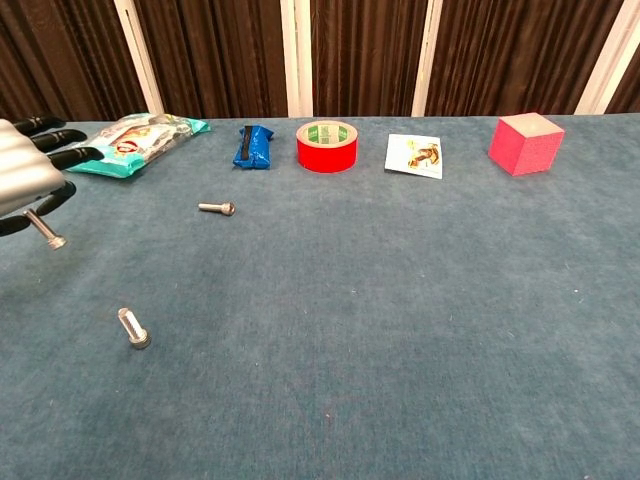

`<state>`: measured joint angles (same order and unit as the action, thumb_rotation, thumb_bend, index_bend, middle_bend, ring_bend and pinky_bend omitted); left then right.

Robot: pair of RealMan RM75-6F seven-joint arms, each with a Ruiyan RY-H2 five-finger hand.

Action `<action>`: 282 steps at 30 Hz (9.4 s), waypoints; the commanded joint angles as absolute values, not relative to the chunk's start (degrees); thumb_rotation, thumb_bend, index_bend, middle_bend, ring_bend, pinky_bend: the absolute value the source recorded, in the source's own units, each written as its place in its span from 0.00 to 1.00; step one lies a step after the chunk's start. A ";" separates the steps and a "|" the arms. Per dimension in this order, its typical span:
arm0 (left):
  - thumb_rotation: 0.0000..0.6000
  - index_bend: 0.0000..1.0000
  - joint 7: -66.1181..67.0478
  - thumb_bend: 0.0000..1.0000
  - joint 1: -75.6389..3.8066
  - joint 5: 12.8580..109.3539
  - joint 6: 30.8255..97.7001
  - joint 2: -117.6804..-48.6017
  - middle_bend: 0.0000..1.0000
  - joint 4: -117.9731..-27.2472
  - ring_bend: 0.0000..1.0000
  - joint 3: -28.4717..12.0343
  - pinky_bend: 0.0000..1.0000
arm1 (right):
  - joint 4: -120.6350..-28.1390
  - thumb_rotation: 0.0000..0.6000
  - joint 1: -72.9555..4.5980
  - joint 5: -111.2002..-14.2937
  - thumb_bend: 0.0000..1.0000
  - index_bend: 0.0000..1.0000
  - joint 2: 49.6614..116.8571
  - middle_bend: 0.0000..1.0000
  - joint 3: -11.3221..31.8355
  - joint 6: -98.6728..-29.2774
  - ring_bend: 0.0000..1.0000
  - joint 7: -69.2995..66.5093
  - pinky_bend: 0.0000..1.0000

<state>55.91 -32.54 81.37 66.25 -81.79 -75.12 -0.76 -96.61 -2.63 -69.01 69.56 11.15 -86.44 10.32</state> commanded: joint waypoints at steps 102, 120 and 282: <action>1.00 0.30 43.06 0.20 -46.01 47.68 53.08 -82.97 0.01 -82.50 0.00 -17.74 0.00 | -96.23 1.00 -2.93 -68.31 0.10 0.22 70.05 0.09 11.09 -86.28 0.05 12.00 0.00; 1.00 0.41 28.75 0.29 -50.07 55.89 47.88 -93.24 0.04 -64.28 0.00 -15.10 0.00 | -95.17 1.00 -3.30 -69.07 0.10 0.22 70.99 0.09 10.54 -86.48 0.05 13.99 0.00; 1.00 0.29 47.35 0.35 -38.38 49.80 73.96 -72.85 0.00 -109.11 0.00 -23.76 0.00 | -94.68 1.00 -3.41 -68.21 0.10 0.23 71.79 0.09 11.31 -86.67 0.05 13.69 0.00</action>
<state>43.55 -44.35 55.94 67.15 -81.47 -99.07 -21.91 -94.66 -3.40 -68.09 71.89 11.33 -86.66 13.72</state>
